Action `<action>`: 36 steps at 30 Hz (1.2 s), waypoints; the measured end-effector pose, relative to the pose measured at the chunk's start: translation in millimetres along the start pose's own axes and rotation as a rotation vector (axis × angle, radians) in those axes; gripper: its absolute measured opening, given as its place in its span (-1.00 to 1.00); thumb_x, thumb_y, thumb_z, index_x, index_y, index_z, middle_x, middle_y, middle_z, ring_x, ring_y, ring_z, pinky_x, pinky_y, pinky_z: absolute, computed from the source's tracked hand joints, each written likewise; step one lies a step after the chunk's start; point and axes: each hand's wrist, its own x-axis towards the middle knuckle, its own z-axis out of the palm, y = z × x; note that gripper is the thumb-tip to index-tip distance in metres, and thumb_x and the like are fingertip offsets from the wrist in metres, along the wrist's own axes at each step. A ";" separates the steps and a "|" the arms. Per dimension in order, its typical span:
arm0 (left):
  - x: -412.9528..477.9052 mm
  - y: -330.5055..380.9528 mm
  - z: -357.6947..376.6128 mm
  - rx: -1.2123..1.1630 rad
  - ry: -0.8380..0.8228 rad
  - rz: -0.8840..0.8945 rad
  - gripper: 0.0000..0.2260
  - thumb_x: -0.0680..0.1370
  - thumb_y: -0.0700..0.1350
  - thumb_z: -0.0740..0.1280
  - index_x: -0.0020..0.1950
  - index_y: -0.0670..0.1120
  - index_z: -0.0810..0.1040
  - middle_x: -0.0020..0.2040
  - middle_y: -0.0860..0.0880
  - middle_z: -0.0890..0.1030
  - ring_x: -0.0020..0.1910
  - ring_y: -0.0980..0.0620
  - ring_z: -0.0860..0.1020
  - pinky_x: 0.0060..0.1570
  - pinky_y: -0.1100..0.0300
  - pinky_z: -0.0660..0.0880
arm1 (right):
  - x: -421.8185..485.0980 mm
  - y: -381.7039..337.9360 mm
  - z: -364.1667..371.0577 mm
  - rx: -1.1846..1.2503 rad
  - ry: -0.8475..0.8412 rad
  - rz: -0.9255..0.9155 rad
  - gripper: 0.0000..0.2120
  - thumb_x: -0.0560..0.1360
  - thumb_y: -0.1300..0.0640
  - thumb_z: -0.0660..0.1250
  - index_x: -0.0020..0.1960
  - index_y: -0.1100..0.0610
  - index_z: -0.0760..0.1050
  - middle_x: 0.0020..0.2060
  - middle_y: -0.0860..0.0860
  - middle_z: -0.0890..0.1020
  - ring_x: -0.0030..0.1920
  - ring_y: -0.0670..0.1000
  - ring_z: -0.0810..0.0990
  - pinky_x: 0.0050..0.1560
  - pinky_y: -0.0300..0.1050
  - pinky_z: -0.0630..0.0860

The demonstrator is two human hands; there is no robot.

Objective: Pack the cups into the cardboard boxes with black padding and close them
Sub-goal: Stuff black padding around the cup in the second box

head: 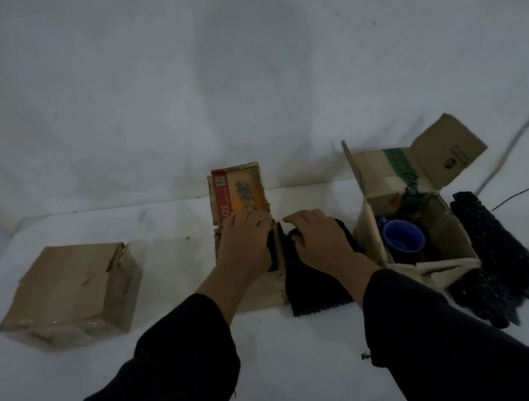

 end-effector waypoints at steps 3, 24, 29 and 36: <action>1.1 22.8 -0.2 -0.014 -0.085 0.010 -0.48 0.56 -0.06 0.15 0.50 -0.14 0.16 0.49 -0.12 0.23 0.50 -0.12 0.12 0.48 -0.04 0.05 | -11.8 10.4 -2.7 0.005 -0.017 0.041 -0.55 0.55 0.15 0.16 0.43 0.12 0.30 0.37 0.08 0.41 0.38 0.13 0.32 0.34 0.00 0.29; -5.9 113.6 83.5 -0.301 -0.414 -0.088 -0.31 0.57 -0.03 0.23 0.54 -0.21 -0.08 0.54 -0.16 0.09 0.52 -0.11 0.09 0.49 0.08 0.10 | -66.6 56.6 57.7 0.191 -0.240 0.396 -0.32 0.56 0.02 0.21 0.56 0.01 -0.07 0.51 0.29 -0.03 0.51 0.29 0.03 0.47 0.08 0.16; -10.7 114.1 95.4 -0.488 -0.401 -0.194 -0.43 0.59 -0.17 0.15 0.54 -0.18 -0.03 0.50 -0.14 0.21 0.46 -0.08 0.21 0.43 0.11 0.19 | -74.6 61.1 69.1 0.358 -0.224 0.431 -0.43 0.57 0.09 0.21 0.52 -0.10 0.10 0.51 0.23 0.04 0.50 0.25 0.07 0.47 0.09 0.14; -5.7 119.9 92.8 -0.605 -0.326 -0.362 -0.53 0.63 -0.19 0.08 0.54 -0.16 0.08 0.37 -0.22 0.38 0.31 -0.14 0.38 0.25 0.11 0.37 | -76.9 61.7 66.7 0.367 -0.139 0.429 -0.53 0.57 0.18 0.17 0.47 0.05 0.27 0.38 0.19 0.36 0.33 0.18 0.39 0.30 -0.05 0.37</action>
